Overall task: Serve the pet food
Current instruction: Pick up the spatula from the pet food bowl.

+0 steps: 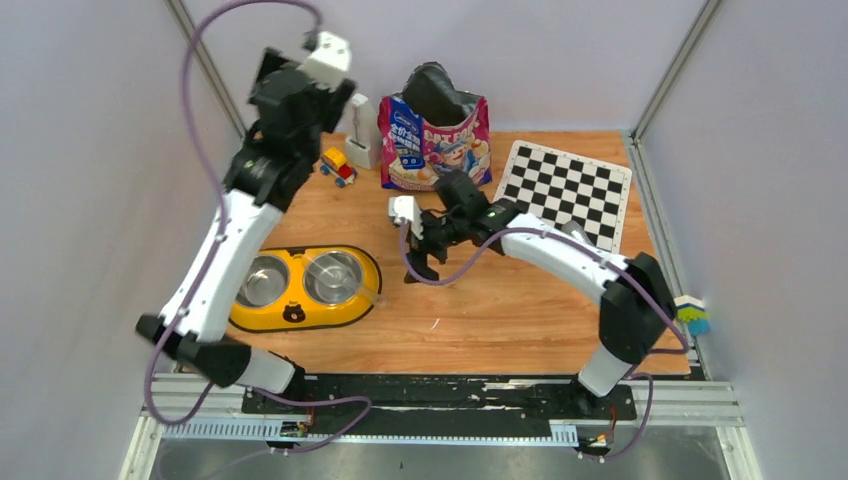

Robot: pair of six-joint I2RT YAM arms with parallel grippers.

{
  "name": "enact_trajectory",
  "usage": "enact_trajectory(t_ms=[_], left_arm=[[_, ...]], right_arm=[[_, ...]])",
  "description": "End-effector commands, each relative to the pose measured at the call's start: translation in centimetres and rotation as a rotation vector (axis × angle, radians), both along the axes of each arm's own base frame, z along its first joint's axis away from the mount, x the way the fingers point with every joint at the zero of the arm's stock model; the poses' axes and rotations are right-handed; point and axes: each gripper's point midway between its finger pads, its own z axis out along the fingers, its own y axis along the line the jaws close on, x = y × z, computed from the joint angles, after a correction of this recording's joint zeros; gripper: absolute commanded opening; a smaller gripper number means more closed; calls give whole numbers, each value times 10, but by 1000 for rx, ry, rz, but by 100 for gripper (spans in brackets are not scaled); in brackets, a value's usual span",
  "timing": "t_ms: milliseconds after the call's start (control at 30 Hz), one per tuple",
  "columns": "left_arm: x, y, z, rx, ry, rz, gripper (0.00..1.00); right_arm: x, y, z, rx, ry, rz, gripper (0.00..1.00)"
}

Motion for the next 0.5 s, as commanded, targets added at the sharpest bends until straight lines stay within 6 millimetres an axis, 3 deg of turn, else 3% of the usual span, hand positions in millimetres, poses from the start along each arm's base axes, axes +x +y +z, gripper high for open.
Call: enact_trajectory(t_ms=[0,33,67,100,133,167,200,233,267,400,467], left_arm=[[-34,89,-56,-111,96,163,100],[-47,102,-58,-128,96,177,100],[-49,120,-87,-139,155,205,100],[-60,130,-91,-150,158,213,100],[-66,147,-117,-147,211,250,100],[-75,157,-120,-148,211,274,100],[-81,173,-143,-142,252,322,100],[-88,181,-146,-146,248,344,100],[-95,200,-164,-149,278,400,100],[-118,236,-199,-159,330,519,100],[-127,244,-212,-146,350,548,100]], right_arm=[[2,48,-9,17,52,-38,99],[2,57,-16,8,61,-27,99],[2,65,-22,1,69,-20,99],[3,74,-23,-1,68,-17,99],[4,81,-29,-10,72,-15,99],[4,90,-34,-20,69,-18,99],[6,97,-39,-29,74,-26,99],[6,103,-43,-36,83,-31,99],[6,110,-51,-47,97,-36,98],[6,131,-75,-100,112,-69,93],[6,136,-89,-139,101,-80,86]])
